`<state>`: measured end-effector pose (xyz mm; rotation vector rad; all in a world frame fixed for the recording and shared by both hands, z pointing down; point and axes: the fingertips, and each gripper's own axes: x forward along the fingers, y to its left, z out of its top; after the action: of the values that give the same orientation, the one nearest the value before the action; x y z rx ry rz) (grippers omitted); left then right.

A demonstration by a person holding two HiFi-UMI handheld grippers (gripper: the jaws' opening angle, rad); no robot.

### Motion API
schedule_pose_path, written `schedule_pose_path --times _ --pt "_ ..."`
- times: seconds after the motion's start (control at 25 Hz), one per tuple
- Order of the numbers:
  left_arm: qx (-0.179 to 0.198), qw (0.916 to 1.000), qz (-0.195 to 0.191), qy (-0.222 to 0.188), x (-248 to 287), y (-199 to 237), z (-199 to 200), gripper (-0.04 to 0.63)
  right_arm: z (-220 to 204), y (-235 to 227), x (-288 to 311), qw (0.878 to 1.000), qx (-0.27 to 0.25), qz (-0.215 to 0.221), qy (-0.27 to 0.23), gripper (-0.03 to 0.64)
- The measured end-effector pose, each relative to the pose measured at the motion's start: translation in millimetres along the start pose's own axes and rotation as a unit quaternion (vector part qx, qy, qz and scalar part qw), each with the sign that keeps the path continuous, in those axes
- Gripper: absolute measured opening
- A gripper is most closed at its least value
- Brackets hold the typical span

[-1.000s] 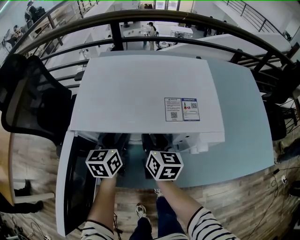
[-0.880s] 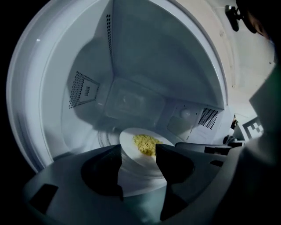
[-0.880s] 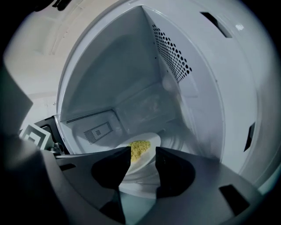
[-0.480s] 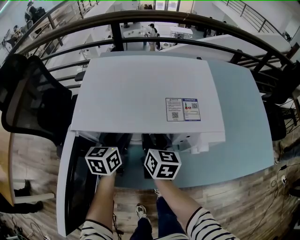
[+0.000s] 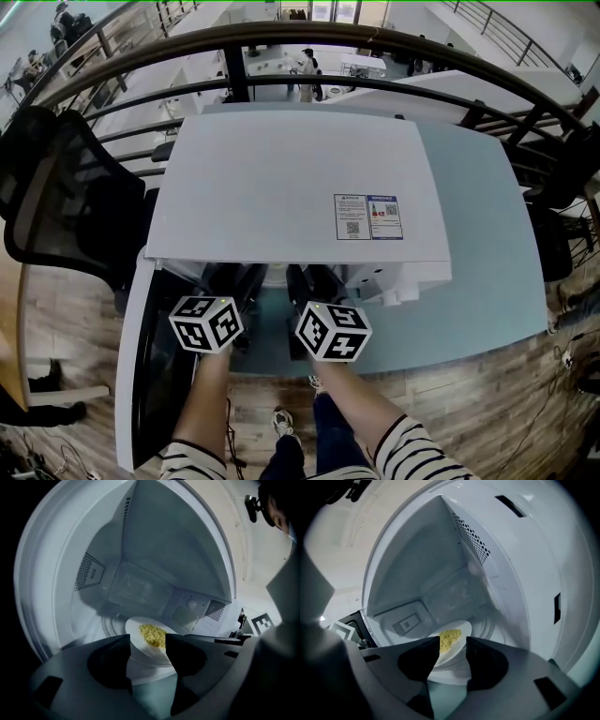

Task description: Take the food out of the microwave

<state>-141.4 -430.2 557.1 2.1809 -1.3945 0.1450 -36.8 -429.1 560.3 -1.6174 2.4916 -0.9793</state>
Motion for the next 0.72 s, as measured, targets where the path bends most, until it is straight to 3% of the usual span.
schedule_pose_path --times 0.72 --pt "-0.050 0.9985 -0.011 -0.021 -26.2 -23.8 -17.4 0.224 -4.0 -4.8 -35.4 1.000 0.028 -0.008 -0.013 0.169"
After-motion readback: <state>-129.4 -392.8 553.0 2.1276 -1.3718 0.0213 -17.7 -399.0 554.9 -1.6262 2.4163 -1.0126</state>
